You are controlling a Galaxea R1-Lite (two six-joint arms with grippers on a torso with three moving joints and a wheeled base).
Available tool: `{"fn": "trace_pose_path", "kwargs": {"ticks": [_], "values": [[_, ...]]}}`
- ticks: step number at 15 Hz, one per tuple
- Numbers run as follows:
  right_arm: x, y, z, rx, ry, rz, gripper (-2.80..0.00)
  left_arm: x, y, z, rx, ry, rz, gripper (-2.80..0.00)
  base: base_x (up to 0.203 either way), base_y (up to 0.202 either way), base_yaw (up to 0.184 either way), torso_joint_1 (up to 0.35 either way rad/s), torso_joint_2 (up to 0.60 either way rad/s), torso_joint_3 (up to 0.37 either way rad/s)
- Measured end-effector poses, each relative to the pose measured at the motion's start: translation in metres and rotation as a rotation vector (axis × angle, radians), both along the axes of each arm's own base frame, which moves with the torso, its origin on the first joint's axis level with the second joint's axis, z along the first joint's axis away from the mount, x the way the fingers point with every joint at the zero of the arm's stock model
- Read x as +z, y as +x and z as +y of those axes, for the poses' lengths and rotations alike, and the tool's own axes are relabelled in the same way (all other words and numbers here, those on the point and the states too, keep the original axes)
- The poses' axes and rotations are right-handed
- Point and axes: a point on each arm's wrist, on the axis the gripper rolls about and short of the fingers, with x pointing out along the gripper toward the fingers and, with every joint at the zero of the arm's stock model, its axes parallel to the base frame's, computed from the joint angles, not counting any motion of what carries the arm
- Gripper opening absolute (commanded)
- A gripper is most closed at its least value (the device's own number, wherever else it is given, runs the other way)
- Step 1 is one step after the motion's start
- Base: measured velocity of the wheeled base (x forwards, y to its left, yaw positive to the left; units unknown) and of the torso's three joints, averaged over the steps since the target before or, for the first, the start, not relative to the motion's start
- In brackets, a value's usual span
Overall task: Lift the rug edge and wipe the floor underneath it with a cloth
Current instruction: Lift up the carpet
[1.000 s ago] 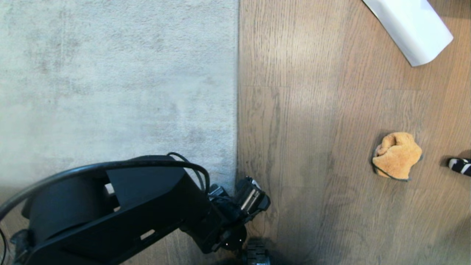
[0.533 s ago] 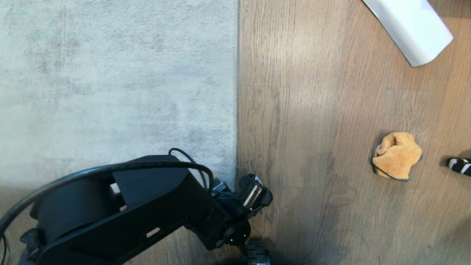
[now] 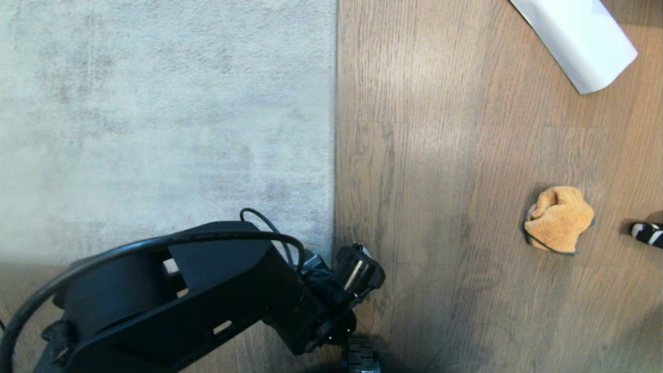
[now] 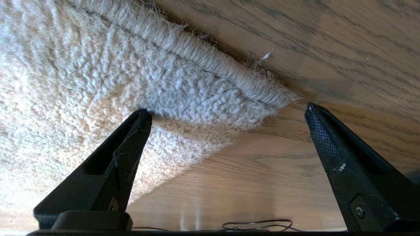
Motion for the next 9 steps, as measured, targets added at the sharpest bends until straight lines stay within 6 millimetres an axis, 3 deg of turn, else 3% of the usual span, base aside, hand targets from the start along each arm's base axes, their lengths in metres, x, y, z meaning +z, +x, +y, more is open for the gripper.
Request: {"fn": "trace_pose_path", "kwargs": {"ticks": [2, 3, 9], "values": [[0.0, 0.0, 0.0, 0.0, 0.0, 0.0, -2.8, 0.0002, 0.0004, -0.0001, 0.014, 0.0, -0.015, 0.0, 0.0, 0.0, 0.0, 0.0, 0.0, 0.0], [0.0, 0.0, 0.0, 0.0, 0.0, 0.0, -2.8, -0.0002, 0.0001, 0.0003, 0.017, -0.005, -0.016, -2.8, 0.0, 0.0, 0.0, 0.0, 0.0, 0.0], [0.0, 0.0, 0.0, 0.0, 0.001, 0.0, -2.8, 0.0004, -0.0025, 0.0028, 0.026, -0.014, -0.025, -2.8, 0.0, 0.0, 0.0, 0.0, 0.0, 0.0]]}}
